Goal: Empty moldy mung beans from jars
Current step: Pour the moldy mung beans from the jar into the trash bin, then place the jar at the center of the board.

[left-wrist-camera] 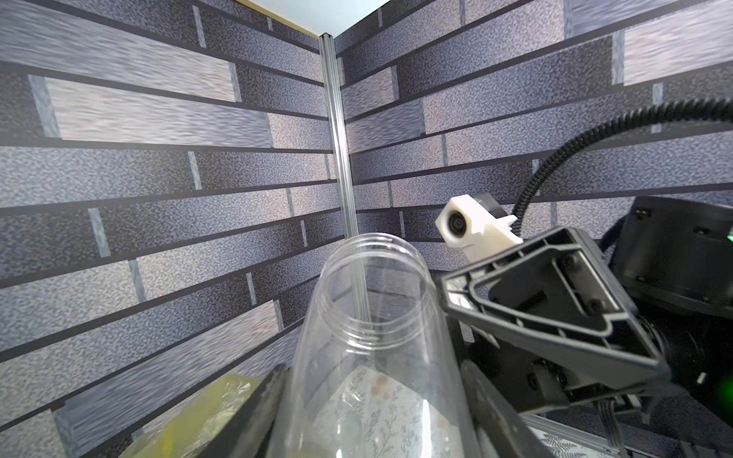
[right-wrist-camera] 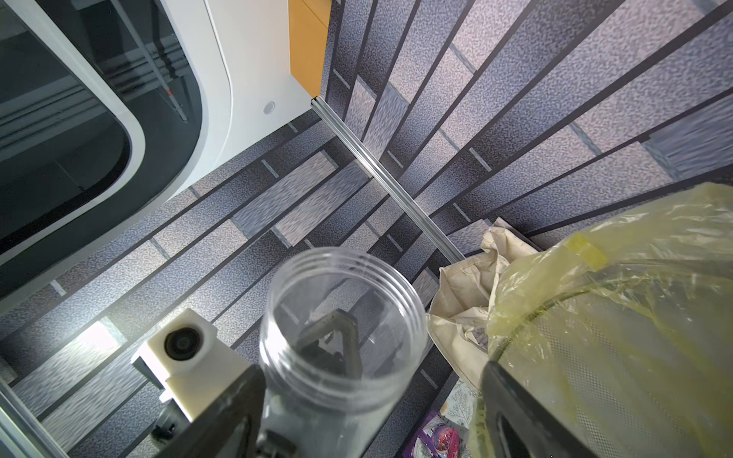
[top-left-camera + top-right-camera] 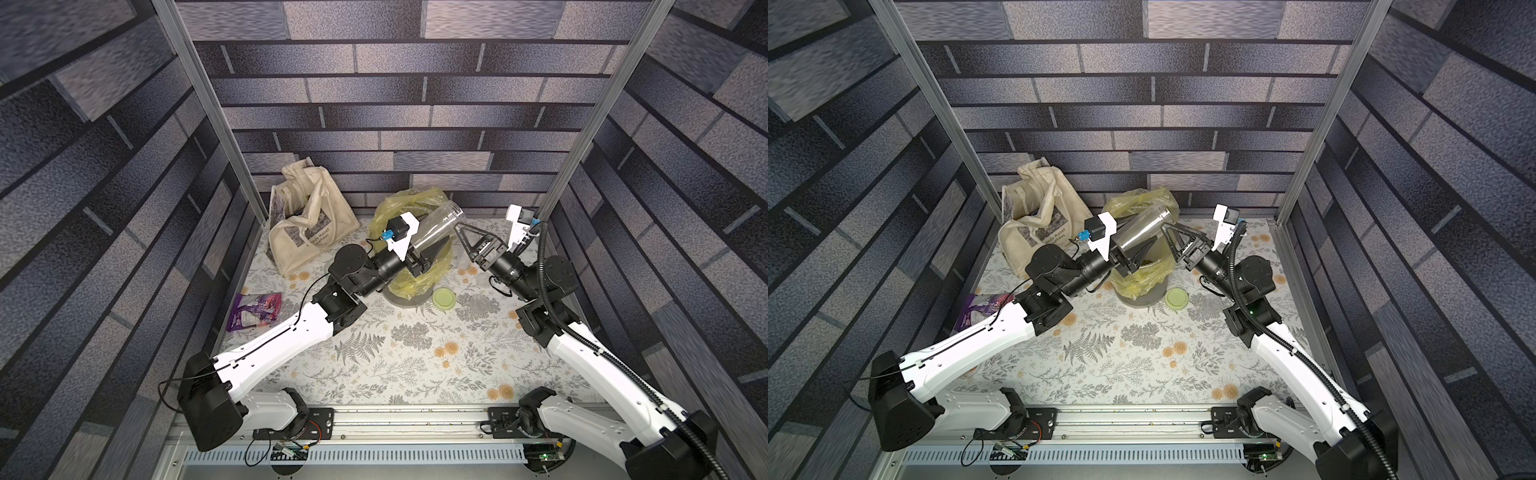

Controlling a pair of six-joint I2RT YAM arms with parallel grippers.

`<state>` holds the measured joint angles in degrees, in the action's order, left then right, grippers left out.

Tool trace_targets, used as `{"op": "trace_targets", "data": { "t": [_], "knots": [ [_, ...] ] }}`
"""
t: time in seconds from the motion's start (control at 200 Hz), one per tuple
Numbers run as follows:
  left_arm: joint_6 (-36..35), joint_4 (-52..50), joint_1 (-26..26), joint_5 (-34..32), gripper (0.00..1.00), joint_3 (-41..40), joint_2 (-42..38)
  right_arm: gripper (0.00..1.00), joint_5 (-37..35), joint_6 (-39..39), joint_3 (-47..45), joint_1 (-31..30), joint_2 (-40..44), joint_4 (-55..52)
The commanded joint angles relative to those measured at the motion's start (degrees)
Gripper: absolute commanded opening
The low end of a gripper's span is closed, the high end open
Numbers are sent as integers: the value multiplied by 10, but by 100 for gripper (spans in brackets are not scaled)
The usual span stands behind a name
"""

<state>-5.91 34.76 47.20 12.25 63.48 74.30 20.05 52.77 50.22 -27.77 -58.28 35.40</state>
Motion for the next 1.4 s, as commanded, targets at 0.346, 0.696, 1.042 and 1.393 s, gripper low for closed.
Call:
{"op": "trace_targets", "data": {
  "t": [0.346, 0.696, 1.042, 1.393],
  "knots": [
    [21, 36, 8, 78, 63, 3, 22, 78, 11, 9, 27, -14, -26, -2],
    [0, 9, -3, 87, 64, 24, 29, 62, 22, -8, 36, -25, -36, -33],
    [13, 14, -17, 80, 82, 22, 32, 33, 37, 14, 42, -26, -49, -24],
    [25, -16, -24, 59, 100, 26, 44, 24, 17, -32, 60, -26, -43, -80]
  ]
}}
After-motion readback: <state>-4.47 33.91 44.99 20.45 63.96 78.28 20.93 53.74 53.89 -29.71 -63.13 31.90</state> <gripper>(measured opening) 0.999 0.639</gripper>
